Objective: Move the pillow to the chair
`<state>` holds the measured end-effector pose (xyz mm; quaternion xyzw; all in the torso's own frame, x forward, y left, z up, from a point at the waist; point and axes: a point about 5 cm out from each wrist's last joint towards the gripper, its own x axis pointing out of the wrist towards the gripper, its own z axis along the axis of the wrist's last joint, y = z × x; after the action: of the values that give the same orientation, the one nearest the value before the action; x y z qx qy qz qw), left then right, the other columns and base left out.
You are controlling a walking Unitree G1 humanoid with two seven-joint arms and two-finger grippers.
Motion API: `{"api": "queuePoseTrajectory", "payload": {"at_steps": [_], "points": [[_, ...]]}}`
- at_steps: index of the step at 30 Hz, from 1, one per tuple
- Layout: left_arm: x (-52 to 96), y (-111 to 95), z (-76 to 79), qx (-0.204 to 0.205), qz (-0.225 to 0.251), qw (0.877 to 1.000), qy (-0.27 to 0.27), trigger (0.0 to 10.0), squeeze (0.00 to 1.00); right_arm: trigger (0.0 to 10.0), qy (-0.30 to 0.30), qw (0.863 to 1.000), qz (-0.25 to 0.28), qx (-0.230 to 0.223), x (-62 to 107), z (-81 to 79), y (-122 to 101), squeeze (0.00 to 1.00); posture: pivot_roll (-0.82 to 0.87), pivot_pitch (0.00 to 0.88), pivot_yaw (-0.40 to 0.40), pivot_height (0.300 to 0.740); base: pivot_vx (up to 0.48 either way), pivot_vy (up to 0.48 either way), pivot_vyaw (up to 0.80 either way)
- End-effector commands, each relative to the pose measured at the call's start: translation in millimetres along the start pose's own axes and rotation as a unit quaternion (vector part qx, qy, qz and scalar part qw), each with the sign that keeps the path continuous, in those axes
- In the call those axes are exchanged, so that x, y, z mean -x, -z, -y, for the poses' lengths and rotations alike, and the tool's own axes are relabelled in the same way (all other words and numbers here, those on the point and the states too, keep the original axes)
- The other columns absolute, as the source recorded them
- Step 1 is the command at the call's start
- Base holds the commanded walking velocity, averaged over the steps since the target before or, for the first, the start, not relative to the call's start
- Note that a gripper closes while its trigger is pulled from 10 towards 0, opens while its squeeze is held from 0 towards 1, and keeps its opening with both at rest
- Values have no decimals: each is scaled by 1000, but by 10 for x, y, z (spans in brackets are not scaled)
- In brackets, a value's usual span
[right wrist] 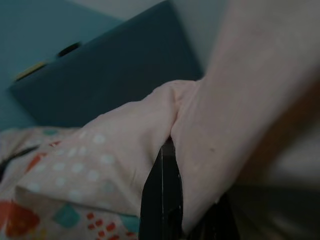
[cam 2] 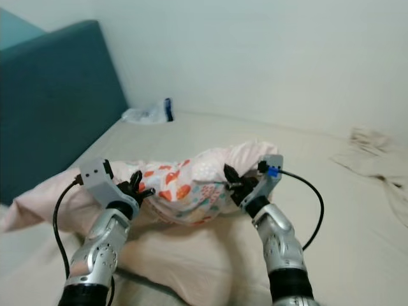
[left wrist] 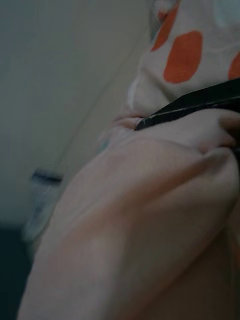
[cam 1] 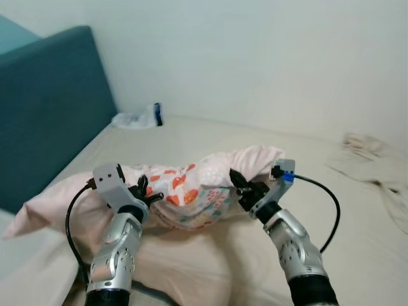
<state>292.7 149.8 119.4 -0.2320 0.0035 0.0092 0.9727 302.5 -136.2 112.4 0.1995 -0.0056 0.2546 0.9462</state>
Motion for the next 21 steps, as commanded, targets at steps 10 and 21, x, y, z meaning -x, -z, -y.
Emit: {"api": "queuePoseTrajectory", "payload": {"at_steps": [10,21], "points": [[306,105,168,-45,-23,998,38,10000,0,10000,10,1000,-13,12,268,-206,21,0,-43,28,18,740,0,0,739],[353,129,144,-63,-41,997,29,10000,0,10000,16,1000,-18,13,283,-270,10,0,-35,35,20,740,0,0,739]]}}
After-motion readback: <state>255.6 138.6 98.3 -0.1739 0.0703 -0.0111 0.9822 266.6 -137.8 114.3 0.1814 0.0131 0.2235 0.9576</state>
